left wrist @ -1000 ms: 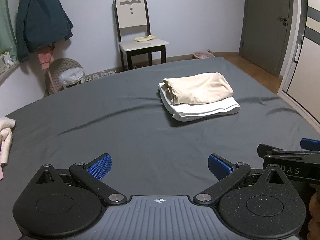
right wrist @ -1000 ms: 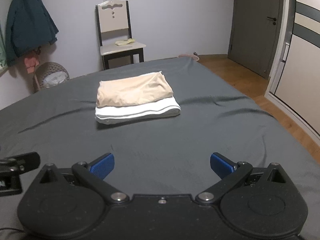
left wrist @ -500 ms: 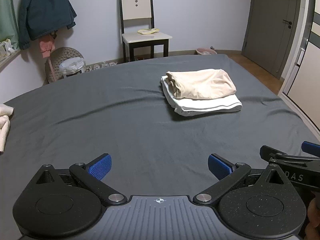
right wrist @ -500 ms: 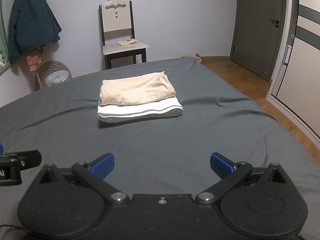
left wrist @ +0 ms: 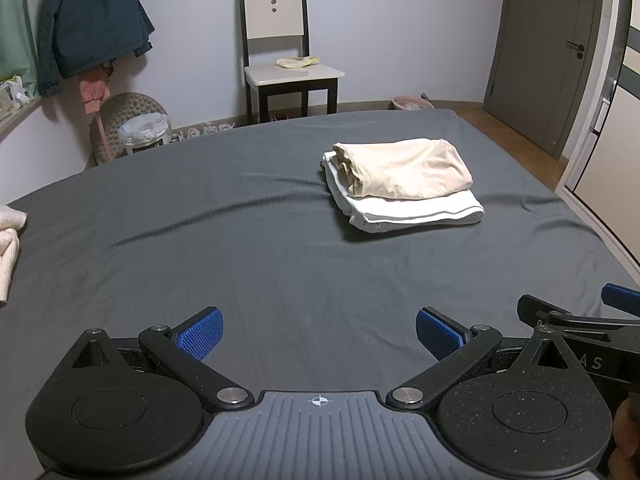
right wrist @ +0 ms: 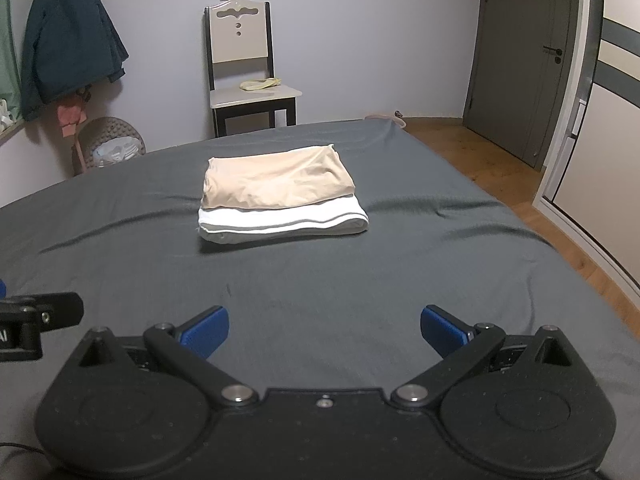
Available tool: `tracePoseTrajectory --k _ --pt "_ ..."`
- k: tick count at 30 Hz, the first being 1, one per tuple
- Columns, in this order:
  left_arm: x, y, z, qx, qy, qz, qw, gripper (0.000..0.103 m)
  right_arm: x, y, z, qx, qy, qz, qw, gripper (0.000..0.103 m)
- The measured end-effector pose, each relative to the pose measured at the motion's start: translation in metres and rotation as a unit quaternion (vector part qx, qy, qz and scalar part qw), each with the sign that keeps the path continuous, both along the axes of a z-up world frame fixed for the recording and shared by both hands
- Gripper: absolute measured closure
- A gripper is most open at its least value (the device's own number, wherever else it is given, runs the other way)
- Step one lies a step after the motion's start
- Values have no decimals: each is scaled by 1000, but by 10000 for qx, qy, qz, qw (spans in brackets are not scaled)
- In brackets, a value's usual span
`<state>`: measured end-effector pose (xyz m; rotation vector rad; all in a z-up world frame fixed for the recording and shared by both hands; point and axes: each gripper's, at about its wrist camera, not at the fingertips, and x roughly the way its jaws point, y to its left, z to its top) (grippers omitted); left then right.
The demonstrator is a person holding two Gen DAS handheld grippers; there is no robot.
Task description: Fold clothes
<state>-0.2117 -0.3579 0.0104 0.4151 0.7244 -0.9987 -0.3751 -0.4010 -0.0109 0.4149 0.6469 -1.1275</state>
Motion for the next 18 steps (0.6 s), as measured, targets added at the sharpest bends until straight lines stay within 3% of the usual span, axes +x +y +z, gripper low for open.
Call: tracePoseTrajectory --k 18 --pt "1 3 2 -52 27 16 10000 0 0 -2 -1 9 16 11 10000 0"
